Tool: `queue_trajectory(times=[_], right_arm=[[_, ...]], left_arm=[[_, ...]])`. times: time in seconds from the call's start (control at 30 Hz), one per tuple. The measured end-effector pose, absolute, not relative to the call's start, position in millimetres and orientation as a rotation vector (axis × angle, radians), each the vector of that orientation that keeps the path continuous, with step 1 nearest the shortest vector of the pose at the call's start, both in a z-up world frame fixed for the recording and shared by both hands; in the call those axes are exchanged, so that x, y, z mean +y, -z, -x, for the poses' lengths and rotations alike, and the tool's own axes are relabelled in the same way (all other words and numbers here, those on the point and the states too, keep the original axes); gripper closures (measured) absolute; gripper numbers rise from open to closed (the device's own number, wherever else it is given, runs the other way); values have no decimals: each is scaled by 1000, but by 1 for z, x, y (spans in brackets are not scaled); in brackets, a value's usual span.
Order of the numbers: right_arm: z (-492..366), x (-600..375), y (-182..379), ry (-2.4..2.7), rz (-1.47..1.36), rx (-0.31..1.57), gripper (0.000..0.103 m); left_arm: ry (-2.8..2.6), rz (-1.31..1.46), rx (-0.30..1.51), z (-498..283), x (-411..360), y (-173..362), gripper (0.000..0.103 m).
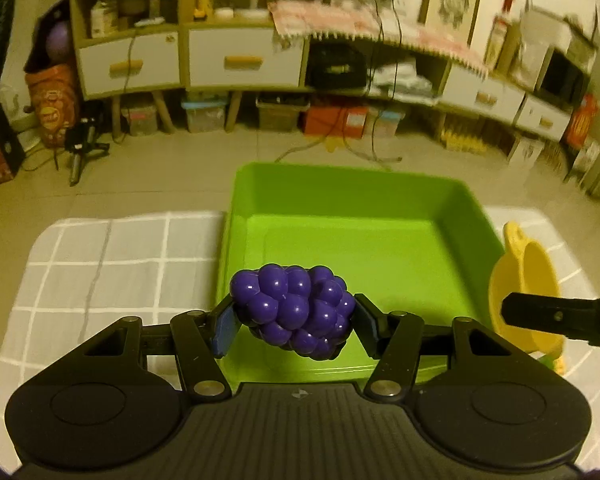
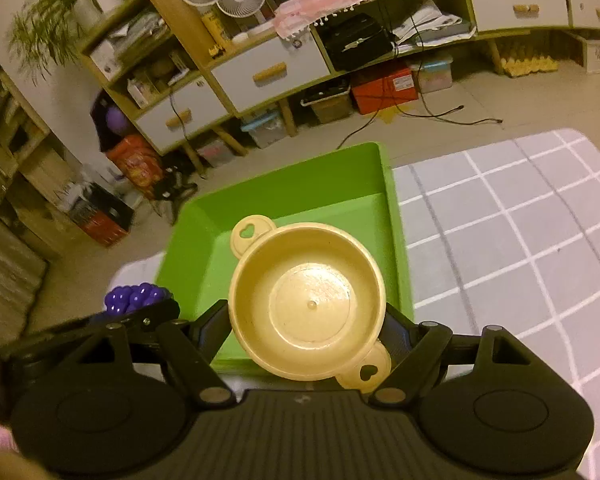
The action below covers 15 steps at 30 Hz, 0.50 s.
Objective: Organize rigid objects
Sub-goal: 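Carry the pot and grapes into the green bin and open both grippers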
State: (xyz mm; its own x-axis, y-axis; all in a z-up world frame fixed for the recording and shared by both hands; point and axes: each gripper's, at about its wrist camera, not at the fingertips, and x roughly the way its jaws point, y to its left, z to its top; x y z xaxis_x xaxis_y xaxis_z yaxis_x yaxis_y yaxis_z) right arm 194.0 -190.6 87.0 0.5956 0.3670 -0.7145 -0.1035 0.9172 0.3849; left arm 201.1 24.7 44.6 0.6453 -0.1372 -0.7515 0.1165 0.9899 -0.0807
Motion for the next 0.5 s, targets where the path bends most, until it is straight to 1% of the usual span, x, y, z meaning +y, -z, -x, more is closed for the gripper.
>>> queue_trajectory(times=[0.23,0.5], right_arm=[[-205,-187,-74,-289,-253,905,48],[-207,-173,-73,-293,-138,894,48]], left_arm=[[145,-12,975,-210,7,-23,40],[146,28,1050,-208,8,-33,40]])
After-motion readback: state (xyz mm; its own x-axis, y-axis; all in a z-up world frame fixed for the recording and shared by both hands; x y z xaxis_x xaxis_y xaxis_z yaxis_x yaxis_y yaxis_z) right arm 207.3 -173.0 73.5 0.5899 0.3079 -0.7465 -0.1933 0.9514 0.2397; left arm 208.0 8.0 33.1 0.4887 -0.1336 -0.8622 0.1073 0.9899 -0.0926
